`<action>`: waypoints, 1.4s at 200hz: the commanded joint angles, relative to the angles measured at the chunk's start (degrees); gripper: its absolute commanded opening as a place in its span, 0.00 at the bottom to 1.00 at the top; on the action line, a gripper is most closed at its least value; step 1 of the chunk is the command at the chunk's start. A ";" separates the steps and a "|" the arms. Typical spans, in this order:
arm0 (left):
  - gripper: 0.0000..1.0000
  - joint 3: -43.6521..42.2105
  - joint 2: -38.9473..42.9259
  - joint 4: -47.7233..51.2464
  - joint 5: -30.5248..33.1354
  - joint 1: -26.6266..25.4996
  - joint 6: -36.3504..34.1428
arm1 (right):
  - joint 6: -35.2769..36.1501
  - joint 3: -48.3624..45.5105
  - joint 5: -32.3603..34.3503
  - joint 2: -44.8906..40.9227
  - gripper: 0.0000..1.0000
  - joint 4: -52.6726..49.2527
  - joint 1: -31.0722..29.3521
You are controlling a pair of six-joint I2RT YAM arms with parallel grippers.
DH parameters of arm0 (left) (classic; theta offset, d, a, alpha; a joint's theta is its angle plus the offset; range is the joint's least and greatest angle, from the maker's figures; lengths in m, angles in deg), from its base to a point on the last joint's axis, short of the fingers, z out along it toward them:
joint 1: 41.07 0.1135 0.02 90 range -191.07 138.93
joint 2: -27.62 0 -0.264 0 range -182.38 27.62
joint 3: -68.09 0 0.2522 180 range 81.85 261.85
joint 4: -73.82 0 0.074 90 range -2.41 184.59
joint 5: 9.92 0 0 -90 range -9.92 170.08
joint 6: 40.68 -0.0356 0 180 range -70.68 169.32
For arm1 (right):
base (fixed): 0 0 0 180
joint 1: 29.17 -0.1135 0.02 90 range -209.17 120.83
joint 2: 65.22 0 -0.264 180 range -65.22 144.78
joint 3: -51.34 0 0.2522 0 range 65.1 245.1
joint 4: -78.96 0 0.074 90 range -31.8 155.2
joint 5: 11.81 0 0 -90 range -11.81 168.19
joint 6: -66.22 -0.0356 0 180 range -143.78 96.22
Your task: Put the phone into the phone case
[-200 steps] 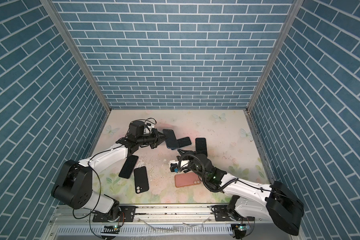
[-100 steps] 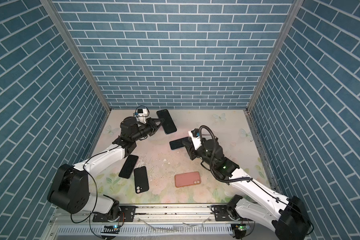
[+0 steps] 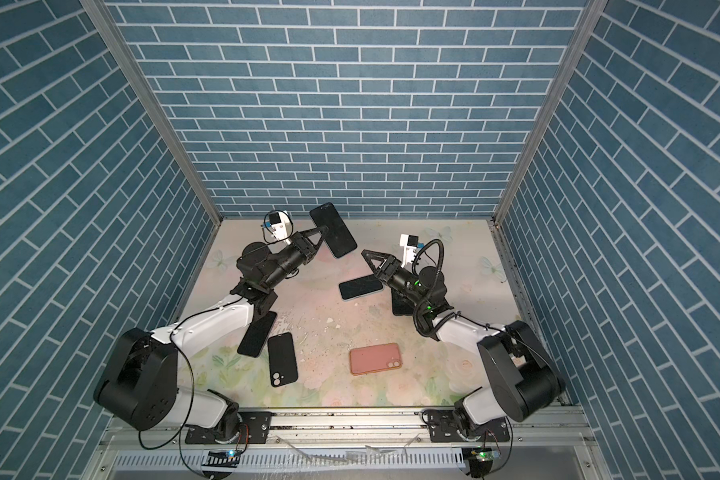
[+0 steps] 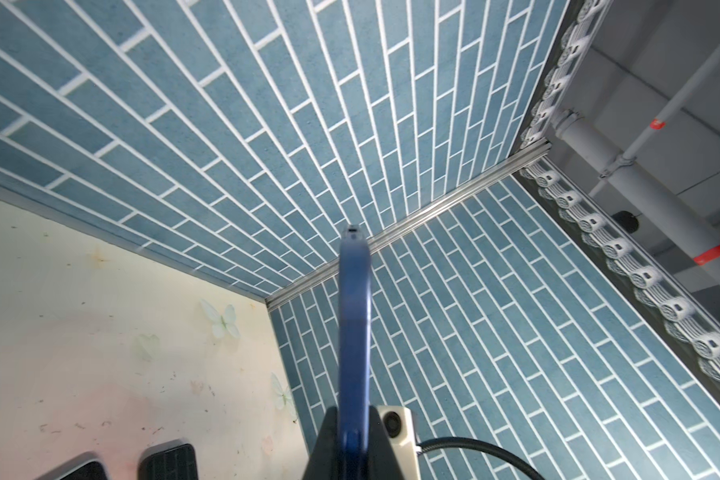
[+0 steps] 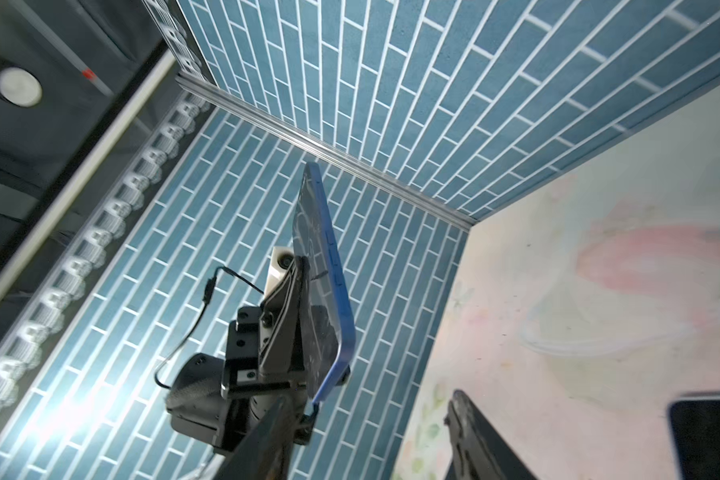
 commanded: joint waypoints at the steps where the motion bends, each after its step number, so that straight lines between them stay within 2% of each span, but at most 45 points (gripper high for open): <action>1: 0.00 0.40 -1.06 -9.85 2.06 -1.36 0.97 | -7.44 2.60 -0.24 0.86 0.58 11.89 -0.61; 63: 0.00 0.31 -4.07 -14.88 3.91 -2.82 4.79 | -6.58 5.98 1.18 2.82 0.56 12.00 -1.76; 98: 0.00 0.25 -5.86 -18.37 4.96 -3.83 7.23 | -6.22 8.72 1.36 4.61 0.51 12.04 -2.28; 123: 0.00 -0.02 -6.66 -19.93 5.11 -4.39 7.85 | -6.13 10.20 1.64 4.89 0.42 12.00 -2.22; 154: 0.00 -0.73 -7.46 -21.98 5.51 -4.63 8.23 | -6.47 12.10 2.56 5.29 0.25 12.02 -2.30; 267: 0.00 0.39 -8.85 -20.76 3.86 -5.58 9.80 | -6.03 16.10 3.01 8.36 0.09 11.93 -2.31; 280: 0.00 0.67 -8.95 -20.49 3.79 -5.68 9.67 | -5.97 16.34 2.83 8.62 0.03 11.89 -2.31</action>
